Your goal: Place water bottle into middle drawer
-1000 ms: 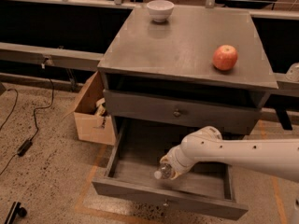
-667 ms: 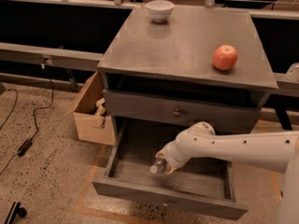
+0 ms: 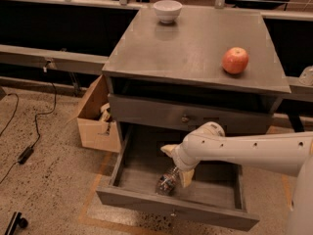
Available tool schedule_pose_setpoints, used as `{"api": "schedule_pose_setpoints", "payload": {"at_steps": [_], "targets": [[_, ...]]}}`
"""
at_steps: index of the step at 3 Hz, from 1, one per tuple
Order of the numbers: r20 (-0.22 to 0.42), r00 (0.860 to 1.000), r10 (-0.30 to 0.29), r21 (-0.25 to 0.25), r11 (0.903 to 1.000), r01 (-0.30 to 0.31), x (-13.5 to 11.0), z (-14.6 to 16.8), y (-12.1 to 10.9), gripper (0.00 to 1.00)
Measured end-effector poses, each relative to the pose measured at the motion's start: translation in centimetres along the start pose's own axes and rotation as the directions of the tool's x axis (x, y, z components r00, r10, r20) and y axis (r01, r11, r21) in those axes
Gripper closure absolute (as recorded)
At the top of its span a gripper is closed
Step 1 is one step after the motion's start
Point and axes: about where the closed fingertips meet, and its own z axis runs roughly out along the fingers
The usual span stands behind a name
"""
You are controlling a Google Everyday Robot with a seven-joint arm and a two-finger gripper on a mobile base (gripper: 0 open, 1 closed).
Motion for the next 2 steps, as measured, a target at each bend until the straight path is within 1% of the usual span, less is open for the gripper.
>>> {"api": "schedule_pose_setpoints", "payload": {"at_steps": [1, 2], "targets": [[-0.012, 1.0, -0.003, 0.039, 0.9992, 0.004, 0.7, -3.4, -0.3, 0.16], [0.021, 1.0, -0.02, 0.142, 0.9898, 0.017, 1.0, -8.9, -1.4, 0.39]]}}
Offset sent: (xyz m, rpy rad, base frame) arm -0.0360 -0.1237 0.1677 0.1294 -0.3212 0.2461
